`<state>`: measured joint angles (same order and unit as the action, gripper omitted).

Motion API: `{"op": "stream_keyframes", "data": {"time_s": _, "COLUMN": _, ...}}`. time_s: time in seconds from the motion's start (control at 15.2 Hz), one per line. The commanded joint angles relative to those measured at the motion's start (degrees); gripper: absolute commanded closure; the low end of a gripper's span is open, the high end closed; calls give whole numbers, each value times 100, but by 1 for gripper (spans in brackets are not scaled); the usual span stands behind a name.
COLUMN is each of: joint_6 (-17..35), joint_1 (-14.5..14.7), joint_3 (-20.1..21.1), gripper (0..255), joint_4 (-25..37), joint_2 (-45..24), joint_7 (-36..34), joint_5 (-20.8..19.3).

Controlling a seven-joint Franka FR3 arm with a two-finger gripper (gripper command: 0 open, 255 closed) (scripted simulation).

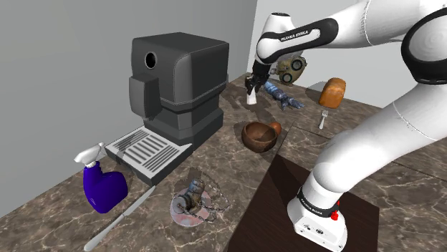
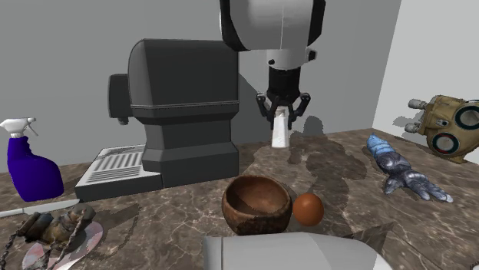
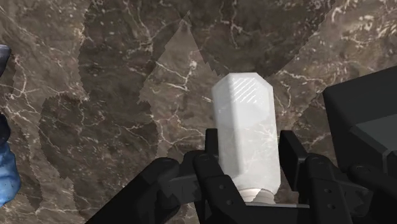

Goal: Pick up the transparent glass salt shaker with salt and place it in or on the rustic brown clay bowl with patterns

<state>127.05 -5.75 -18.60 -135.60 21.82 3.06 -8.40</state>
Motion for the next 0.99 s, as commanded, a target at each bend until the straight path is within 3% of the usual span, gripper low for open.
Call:
{"op": "stream_keyframes", "data": {"time_s": 0.0, "joint_6": -153, "joint_1": 1, "joint_3": 19, "gripper": 255, "joint_4": 102, "joint_2": 49, "joint_7": -4, "joint_5": 0}}
{"op": "stream_keyframes", "data": {"time_s": 0.2, "joint_6": -360, "joint_1": 5, "joint_3": 42, "gripper": 255, "joint_4": 262, "joint_2": 97, "joint_7": -5, "joint_5": 7}}
{"op": "stream_keyframes", "data": {"time_s": 0.53, "joint_6": -699, "joint_1": -118, "joint_3": 409, "gripper": 255, "joint_4": -632, "joint_2": 1303, "joint_7": -394, "joint_5": -200}}
{"op": "stream_keyframes", "data": {"time_s": 0.92, "joint_6": -1382, "joint_1": -202, "joint_3": 876, "gripper": 255, "joint_4": -1505, "joint_2": 2811, "joint_7": -756, "joint_5": -174}}
